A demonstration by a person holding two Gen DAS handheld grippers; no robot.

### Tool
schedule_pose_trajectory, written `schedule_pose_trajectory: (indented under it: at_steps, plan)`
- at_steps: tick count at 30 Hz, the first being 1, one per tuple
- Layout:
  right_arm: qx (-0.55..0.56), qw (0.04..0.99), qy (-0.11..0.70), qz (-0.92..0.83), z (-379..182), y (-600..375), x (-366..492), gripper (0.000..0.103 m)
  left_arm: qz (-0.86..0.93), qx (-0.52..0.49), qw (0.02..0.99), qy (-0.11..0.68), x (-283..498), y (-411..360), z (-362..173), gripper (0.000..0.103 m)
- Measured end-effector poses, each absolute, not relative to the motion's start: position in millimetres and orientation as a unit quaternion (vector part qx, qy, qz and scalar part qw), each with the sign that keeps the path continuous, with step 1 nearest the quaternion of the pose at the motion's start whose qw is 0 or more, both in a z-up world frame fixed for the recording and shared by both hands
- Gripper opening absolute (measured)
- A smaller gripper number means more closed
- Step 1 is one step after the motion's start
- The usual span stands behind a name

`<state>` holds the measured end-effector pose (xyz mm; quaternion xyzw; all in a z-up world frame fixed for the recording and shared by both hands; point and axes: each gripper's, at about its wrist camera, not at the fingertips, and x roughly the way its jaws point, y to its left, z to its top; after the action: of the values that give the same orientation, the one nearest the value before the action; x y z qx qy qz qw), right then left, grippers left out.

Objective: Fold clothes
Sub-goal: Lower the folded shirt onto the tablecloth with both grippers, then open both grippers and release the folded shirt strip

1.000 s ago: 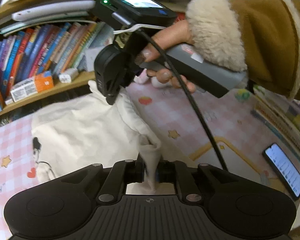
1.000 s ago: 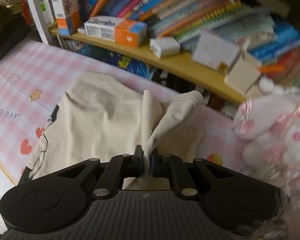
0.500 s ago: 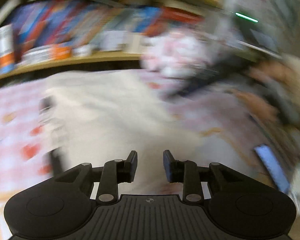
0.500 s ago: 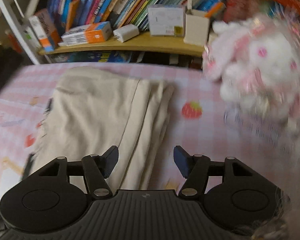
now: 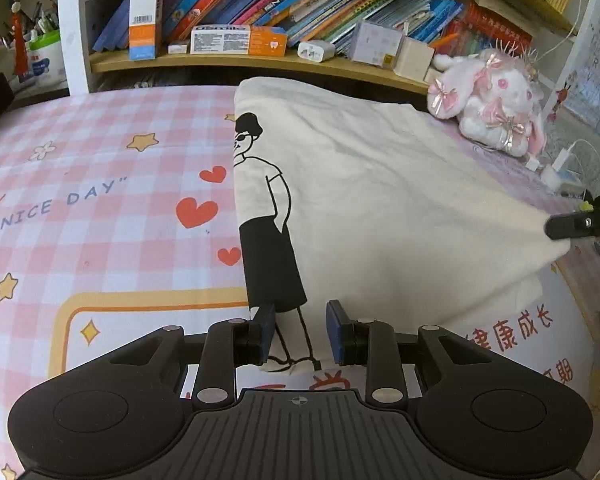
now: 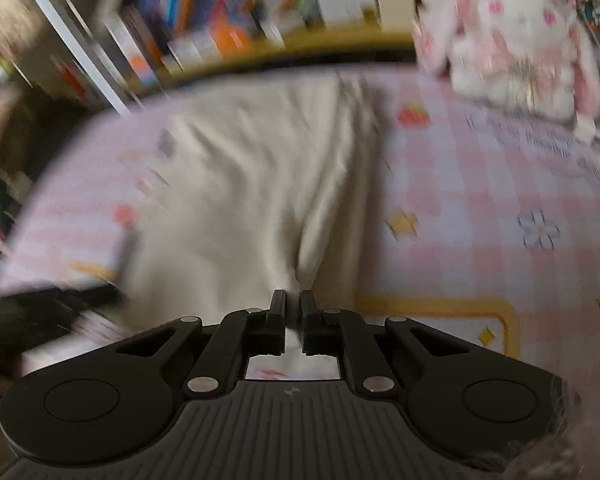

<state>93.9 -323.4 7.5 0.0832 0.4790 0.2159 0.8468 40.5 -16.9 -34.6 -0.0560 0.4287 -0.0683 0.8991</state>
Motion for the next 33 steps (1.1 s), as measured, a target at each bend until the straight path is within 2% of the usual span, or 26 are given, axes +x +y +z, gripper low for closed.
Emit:
schedule_pose_trajectory:
  at_steps: [5,7,8,9,12,14,17,18,19,20,21,23,26,33]
  plan:
    - [0.101,0.816,0.54,0.176,-30.6,-335.6,99.1,0.007,-0.06,-0.061,0.899,0.43,39.9,-9.4,-34.7,0.029]
    - [0.108,0.812,0.548,0.169,-42.9,-337.8,100.7,0.008,-0.05,-0.068,0.899,0.429,40.0,-3.6,-33.6,0.039]
    - [0.109,0.813,0.546,0.167,-41.7,-338.2,101.1,0.009,-0.045,-0.072,0.9,0.428,40.1,-0.8,-33.1,0.048]
    - [0.104,0.817,0.543,0.166,-39.0,-337.6,100.1,0.014,-0.042,-0.08,0.899,0.429,40.4,2.1,-33.5,0.053]
    - [0.083,0.835,0.523,0.151,-29.6,-335.6,97.1,0.042,-0.038,-0.109,0.894,0.434,42.4,10.0,-38.1,0.056]
    - [0.08,0.843,0.509,0.154,-26.1,-333.0,94.9,0.044,-0.039,-0.135,0.888,0.439,44.5,14.2,-43.8,0.056]
    - [0.085,0.841,0.51,0.157,-29.5,-332.0,96.7,0.042,-0.038,-0.172,0.886,0.429,47.5,18.2,-46.0,0.048]
    - [0.087,0.841,0.514,0.145,-33.1,-331.5,98.8,0.034,-0.038,-0.189,0.882,0.43,49.4,19.8,-46.8,0.029]
    - [0.088,0.841,0.518,0.132,-36.8,-330.8,100.9,0.028,-0.045,-0.208,0.874,0.437,51.6,21.5,-48.8,0.017]
    - [0.098,0.838,0.521,0.128,-40.0,-332.2,101.5,0.027,-0.049,-0.227,0.869,0.436,51.5,23.5,-48.4,0.005]
    - [0.109,0.835,0.524,0.127,-43.0,-333.8,101.9,0.021,-0.054,-0.246,0.865,0.435,51.4,25.5,-47.9,0.003]
    - [0.114,0.834,0.525,0.127,-44.6,-333.0,99.7,0.019,-0.077,-0.27,0.871,0.403,43.2,28.3,-32.7,0.003]
    - [0.1,0.83,0.532,0.135,-45.3,-329.1,94.6,0.019,-0.103,-0.251,0.886,0.377,30.3,30.9,-6.7,0.003]
    - [0.095,0.82,0.542,0.161,-45.9,-321.0,72.6,0.019,-0.078,-0.223,0.86,0.452,10.2,43.1,-41.3,0.004]
